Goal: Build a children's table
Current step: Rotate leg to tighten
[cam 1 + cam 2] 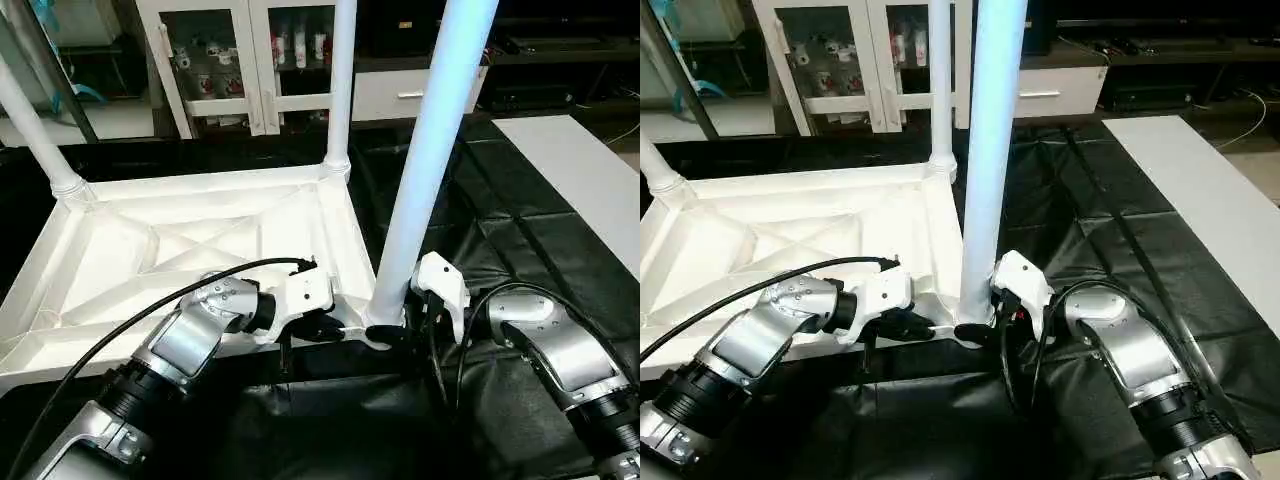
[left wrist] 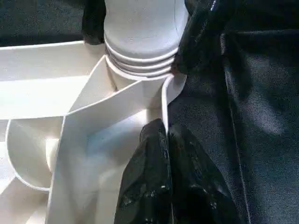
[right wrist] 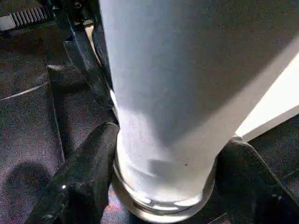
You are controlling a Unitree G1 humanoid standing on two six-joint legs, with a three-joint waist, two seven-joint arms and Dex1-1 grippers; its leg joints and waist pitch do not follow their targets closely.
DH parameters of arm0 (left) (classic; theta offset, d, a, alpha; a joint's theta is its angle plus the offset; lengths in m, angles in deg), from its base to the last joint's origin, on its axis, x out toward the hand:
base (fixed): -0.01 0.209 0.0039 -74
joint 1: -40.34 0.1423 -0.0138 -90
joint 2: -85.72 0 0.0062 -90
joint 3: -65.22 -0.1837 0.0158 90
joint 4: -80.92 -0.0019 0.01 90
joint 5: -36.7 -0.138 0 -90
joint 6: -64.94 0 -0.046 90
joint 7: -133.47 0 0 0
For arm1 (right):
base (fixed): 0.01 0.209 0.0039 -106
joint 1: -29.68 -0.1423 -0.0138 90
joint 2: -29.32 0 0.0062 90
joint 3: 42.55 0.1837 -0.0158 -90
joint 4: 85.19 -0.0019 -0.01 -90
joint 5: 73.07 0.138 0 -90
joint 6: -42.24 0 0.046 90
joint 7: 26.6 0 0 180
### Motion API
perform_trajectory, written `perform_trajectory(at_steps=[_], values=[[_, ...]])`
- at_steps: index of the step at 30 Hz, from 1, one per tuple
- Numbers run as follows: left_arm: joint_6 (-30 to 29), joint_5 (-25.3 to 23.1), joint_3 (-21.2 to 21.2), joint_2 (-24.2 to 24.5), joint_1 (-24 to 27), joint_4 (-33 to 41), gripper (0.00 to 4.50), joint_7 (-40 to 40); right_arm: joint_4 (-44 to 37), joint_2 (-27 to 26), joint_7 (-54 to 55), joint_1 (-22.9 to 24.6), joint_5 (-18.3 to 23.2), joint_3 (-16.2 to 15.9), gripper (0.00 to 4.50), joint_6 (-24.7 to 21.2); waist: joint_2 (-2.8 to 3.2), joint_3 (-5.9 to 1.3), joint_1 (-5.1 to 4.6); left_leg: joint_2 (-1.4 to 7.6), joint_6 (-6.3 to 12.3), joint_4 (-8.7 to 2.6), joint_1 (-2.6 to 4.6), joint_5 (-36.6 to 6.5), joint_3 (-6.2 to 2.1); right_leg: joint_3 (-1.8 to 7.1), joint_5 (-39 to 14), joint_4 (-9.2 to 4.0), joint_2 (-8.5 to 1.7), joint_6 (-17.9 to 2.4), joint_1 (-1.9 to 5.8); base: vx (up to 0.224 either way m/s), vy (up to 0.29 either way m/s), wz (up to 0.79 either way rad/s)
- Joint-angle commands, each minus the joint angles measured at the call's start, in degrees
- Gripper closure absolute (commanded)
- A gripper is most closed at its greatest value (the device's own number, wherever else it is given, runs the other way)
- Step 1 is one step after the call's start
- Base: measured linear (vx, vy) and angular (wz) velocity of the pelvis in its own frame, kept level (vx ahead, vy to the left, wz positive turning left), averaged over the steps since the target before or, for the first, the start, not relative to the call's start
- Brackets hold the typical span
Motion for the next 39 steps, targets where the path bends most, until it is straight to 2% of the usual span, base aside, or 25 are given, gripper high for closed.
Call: perform_trajectory(at_steps=[1, 13, 15, 16, 17, 19, 20, 23, 25, 26, 27, 28, 29, 31, 32, 33, 34, 35, 37, 39], values=[[-0.6, -0.4, -2.8, 0.4, 1.3, 0.6, 4.5, -2.4, 0.9, 0.0, 0.2, -1.7, -1.2, -0.1, 1.67, 0.5, -0.64, -3.33, -0.07, 2.24, 4.32, -3.97, 0.69, -8.8, -0.42, 2.74, -3.5, -3.43, -2.21, -15.7, 2.68, 0.0, 0.0, 0.0], [-1.4, -0.4, -2.4, 0.1, 1.4, 0.2, 4.5, -1.6, 2.9, -1.6, 2.0, -1.8, -1.2, 1.4, 1.78, 1.7, -0.64, -3.39, -0.12, 2.18, 4.42, -3.86, 0.73, -8.9, -0.39, 2.72, -3.6, -3.38, -2.13, -15.9, 2.62, 0.0, 0.0, 0.0], [-1.6, -0.9, -1.4, -1.4, 0.7, -2.0, 4.5, 1.4, 6.4, -4.7, 8.7, -2.5, -1.9, 3.6, 1.78, 1.9, -0.67, -3.05, -0.51, 2.08, 3.22, -4.16, 0.54, -11.3, -0.43, 2.73, -7.3, -3.75, -2.16, -15.4, 2.52, 0.0, 0.0, 0.0], [-1.7, -1.1, -1.0, -2.2, 0.3, -3.0, 4.5, 2.6, 7.7, -5.8, 11.3, -2.8, -2.2, 4.4, 1.78, 1.8, -0.71, -2.86, -0.65, 2.0, 2.66, -4.35, 0.61, -12.8, -0.44, 2.69, -9.5, -4.05, -2.08, -14.9, 2.42, 0.0, 0.0, 0.0], [-1.8, -1.3, -0.5, -3.2, -0.2, -4.4, 4.5, 4.2, 9.1, -7.0, 14.1, -3.1, -2.7, 5.0, 1.78, 1.9, -0.76, -2.81, -0.93, 1.95, 1.34, -4.44, 0.93, -15.5, -0.5, 2.71, -13.4, -4.38, -2.08, -13.9, 2.25, 0.0, 0.0, 0.0], [-2.0, -1.6, -0.1, -4.2, -0.8, -5.8, 4.5, 5.8, 10.2, -8.3, 17.0, -3.3, -3.1, 5.7, 1.78, 1.7, -0.75, -2.74, -1.08, 1.9, 0.38, -4.54, 1.21, -17.2, -0.59, 2.76, -16.4, -4.72, -2.1, -12.9, 2.05, 0.0, 0.0, 0.0], [-2.1, -2.3, 0.9, -6.9, -2.4, -9.7, 4.5, 10.2, 13.3, -11.8, 24.4, -3.9, -3.7, 7.5, 1.78, 1.3, -0.8, -2.61, -1.51, 1.78, -0.21, -4.62, 1.08, -18.4, -0.64, 2.84, -18.8, -5.07, -2.09, -11.7, 1.83, 0.0, 0.0, 0.0], [-5.1, -4.2, 1.9, -11.0, -5.5, -15.6, 4.5, 17.6, 18.1, -17.3, 37.2, -4.9, -4.9, 10.5, 1.79, 2.0, -0.85, -2.68, -2.31, 1.7, -1.26, -4.8, 1.05, -20.1, -0.97, 2.76, -21.3, -5.33, -2.1, -10.2, 1.63, 0.0, 0.0, 0.0], [-5.4, -4.4, 2.0, -11.5, -5.8, -16.2, 4.5, 18.5, 18.7, -17.9, 38.5, -5.1, -5.0, 10.8, 1.79, 1.9, -0.83, -2.6, -2.43, 1.58, -1.66, -4.82, 1.26, -21.1, -1.03, 2.71, -22.7, -5.59, -2.05, -9.8, 1.38, 0.0, 0.0, 0.0], [-5.9, -5.9, 2.6, -14.6, -8.1, -20.5, 4.5, 24.2, 22.8, -21.6, 47.3, -6.3, -5.6, 12.8, 1.79, 1.7, -1.1, -2.7, -2.61, 1.5, -1.22, -4.8, 0.99, -20.3, -1.1, 2.88, -22.1, -5.59, -2.13, -9.6, 1.49, 0.0, 0.0, 0.0], [-5.1, -6.4, 3.6, -16.6, -9.4, -23.4, 4.5, 28.2, 25.0, -23.6, 50.7, -7.3, -6.0, 13.1, 1.8, 1.4, -0.61, -2.68, -2.87, 1.39, -1.31, -4.77, 1.16, -20.9, -1.09, 2.97, -22.1, -5.74, -2.04, -9.7, 1.18, 0.0, 0.0, 0.0], [-4.6, -6.7, 4.3, -18.0, -10.3, -25.3, 4.5, 30.9, 26.4, -25.0, 52.8, -7.9, -6.2, 13.2, 1.8, 1.2, -0.85, -2.79, -3.14, 1.36, -1.25, -4.7, 1.01, -20.7, -1.06, 2.99, -21.5, -5.7, -1.96, -10.0, 1.35, 0.0, 0.0, 0.0], [-3.9, -7.0, 4.9, -19.0, -11.0, -27.0, 4.5, 33.0, 27.5, -26.2, 54.2, -8.5, -6.5, 13.0, 1.8, 0.7, -0.78, -2.91, -3.19, 1.24, -1.36, -4.77, 1.09, -20.6, -1.21, 2.98, -20.9, -5.61, -1.89, -10.2, 1.36, 0.0, 0.0, 0.0], [-2.3, -7.8, 5.4, -20.3, -12.3, -29.4, 4.5, 36.4, 28.6, -28.7, 56.9, -9.6, -6.8, 13.1, 1.8, -0.2, -0.9, -2.86, -3.21, 1.11, -0.27, -4.71, 1.04, -20.9, -1.12, 3.16, -19.8, -5.75, -1.84, -10.5, 1.19, 0.0, 0.0, 0.0], [-1.6, -8.0, 5.8, -20.9, -13.1, -30.7, 4.5, 37.9, 29.3, -29.9, 58.1, -10.4, -7.1, 12.7, 1.8, -0.2, -0.87, -3.05, -3.01, 1.24, 0.05, -4.81, 0.98, -20.2, -1.22, 3.13, -18.6, -5.59, -1.89, -10.6, 1.49, 0.0, 0.0, 0.0], [-1.5, -8.0, 5.9, -21.0, -13.2, -30.9, 4.5, 38.2, 29.4, -30.1, 58.2, -10.5, -7.2, 12.6, 1.8, -0.1, -1.29, -3.03, -3.03, 1.24, 0.43, -4.78, 0.89, -19.8, -1.09, 3.18, -17.9, -5.69, -1.84, -10.7, 1.39, 0.0, 0.0, 0.0], [-1.3, -8.3, 5.9, -20.9, -13.5, -31.2, 4.5, 38.5, 29.7, -30.8, 57.6, -11.0, -7.1, 12.3, 1.8, 1.6, -1.0, -3.06, -2.91, 1.29, 0.62, -4.85, 0.77, -19.2, -1.14, 3.18, -16.9, -5.47, -1.94, -10.9, 1.54, 0.0, 0.0, 0.0], [-1.4, -8.4, 5.9, -20.7, -13.5, -31.0, 4.5, 38.4, 29.5, -30.9, 57.3, -11.1, -7.0, 12.2, 1.8, 2.3, -1.43, -3.07, -2.86, 1.39, 0.88, -4.86, 0.71, -19.1, -1.06, 3.2, -16.2, -5.5, -1.99, -10.9, 1.55, 0.0, 0.0, 0.0], [-1.6, -8.4, 5.8, -20.3, -13.4, -30.8, 4.5, 37.9, 29.2, -31.0, 56.9, -11.2, -6.9, 12.3, 1.8, 3.7, -1.22, -3.13, -2.73, 1.45, 1.29, -4.88, 0.61, -18.0, -1.07, 3.22, -15.0, -5.3, -2.07, -11.2, 1.71, 0.0, 0.0, 0.0], [-1.3, -8.6, 6.0, -19.9, -13.3, -31.0, 4.5, 37.4, 27.8, -31.0, 55.6, -10.9, -5.9, 13.4, 1.8, 5.1, -1.29, -3.07, -2.77, 1.43, 1.52, -4.88, 0.55, -17.9, -1.01, 3.21, -14.8, -5.29, -2.04, -11.3, 1.72, 0.0, 0.0, 0.0]])
